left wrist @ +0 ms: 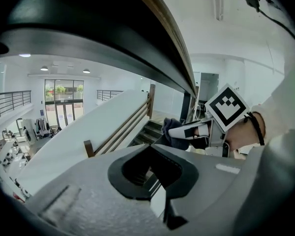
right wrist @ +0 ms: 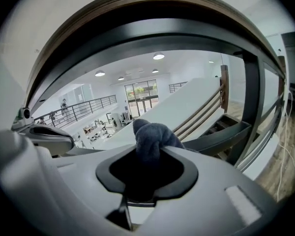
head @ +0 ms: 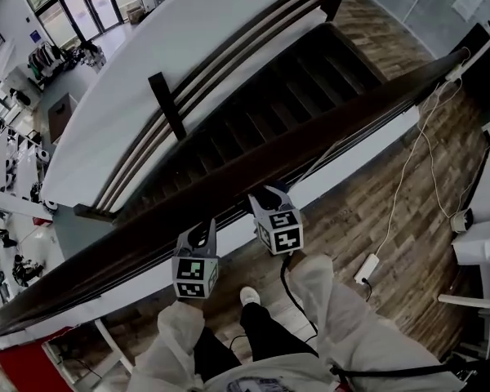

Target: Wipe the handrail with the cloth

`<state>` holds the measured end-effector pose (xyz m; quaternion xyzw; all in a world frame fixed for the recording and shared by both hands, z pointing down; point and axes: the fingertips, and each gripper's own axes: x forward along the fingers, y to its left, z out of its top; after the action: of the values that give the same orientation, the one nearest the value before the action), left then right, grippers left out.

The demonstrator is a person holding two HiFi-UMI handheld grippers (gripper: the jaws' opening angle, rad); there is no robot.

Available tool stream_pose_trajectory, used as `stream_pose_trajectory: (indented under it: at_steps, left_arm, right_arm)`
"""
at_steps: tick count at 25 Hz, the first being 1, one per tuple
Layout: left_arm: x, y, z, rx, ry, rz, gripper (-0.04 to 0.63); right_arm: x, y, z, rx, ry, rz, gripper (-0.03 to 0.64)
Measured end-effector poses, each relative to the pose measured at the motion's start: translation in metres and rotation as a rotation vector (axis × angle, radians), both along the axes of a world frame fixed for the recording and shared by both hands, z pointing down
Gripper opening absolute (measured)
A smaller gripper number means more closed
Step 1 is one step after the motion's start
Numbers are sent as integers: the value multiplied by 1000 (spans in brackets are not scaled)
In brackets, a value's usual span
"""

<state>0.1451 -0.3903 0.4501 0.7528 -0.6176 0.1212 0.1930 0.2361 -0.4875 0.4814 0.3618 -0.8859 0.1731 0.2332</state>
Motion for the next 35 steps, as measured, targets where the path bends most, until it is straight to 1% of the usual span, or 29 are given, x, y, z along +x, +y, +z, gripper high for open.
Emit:
stream_pose_trajectory:
  at_steps: [5,9,15,18,22,25,30,35]
  left_arm:
    - [16,-15,1,-3,11,20,-2]
    - [29,-30,0,7,21,39,-2]
    - [51,-45,-1,5,39,77,-2]
    - [58,-47,0,3,44,93,-2]
    - [65,-48,5,-11,47,100,-2]
    - [67,-45,7,-17,48,101,-2]
    - [71,-43,7,-16,46,104,-2]
    - [63,-35,8,-19,40,98,-2]
  right_arm:
    - [24,-19,-2,13,9,26,95]
    - [45,-39,-1,9,-1,77,95]
    - [77,-69,-2,13,14,139,95]
    - [96,-86,-3,21,25,182,95]
    - [127,-112,-2,-6,16,262,95]
    - [146,-127,-2,-10,24,297,95]
    - [158,-137,-1,0,29,304,95]
    - [156,-139,-4,14,26,321,95]
